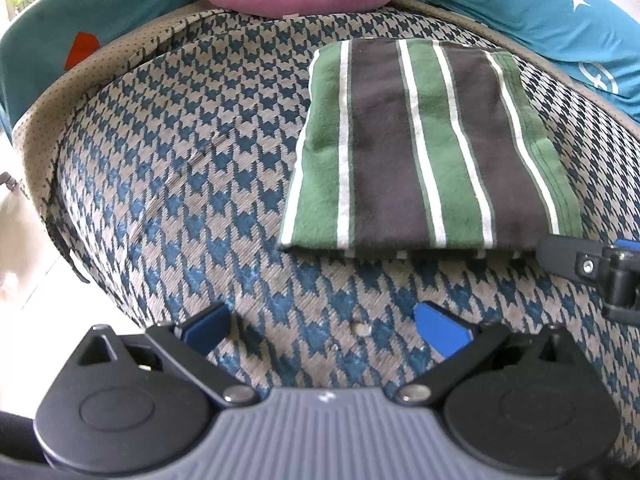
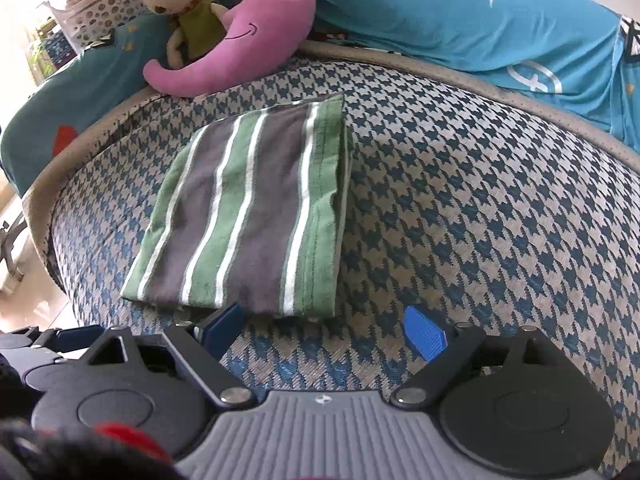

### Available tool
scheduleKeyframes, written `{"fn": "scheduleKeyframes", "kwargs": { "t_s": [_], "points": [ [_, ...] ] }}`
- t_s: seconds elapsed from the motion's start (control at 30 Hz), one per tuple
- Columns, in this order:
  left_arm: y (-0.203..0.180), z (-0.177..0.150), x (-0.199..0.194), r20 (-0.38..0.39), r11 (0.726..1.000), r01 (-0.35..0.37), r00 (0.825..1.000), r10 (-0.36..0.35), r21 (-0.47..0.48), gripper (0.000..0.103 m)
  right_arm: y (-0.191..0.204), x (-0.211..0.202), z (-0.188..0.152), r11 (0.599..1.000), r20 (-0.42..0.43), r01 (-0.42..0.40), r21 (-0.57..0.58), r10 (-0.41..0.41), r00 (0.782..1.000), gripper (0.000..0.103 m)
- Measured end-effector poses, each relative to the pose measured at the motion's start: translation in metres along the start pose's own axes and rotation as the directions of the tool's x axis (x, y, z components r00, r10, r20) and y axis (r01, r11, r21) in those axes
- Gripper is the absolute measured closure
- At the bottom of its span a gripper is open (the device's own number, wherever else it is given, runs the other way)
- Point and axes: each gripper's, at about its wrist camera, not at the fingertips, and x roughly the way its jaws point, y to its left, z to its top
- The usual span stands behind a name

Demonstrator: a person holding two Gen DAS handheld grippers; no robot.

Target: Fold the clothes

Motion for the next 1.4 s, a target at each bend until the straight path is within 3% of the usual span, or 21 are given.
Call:
{"fn": "scheduleKeyframes", "kwargs": {
  "t_s": [1.4],
  "points": [
    [-0.002, -0.0017, 0.0004, -0.028, 1.0, -0.005, 1.0, 0.004, -0.026, 0.0, -0.002, 0.0059, -0.0009, 1.0, -0.007, -0.01, -0.018, 0.01, 1.0, 0.014]
  ]
}}
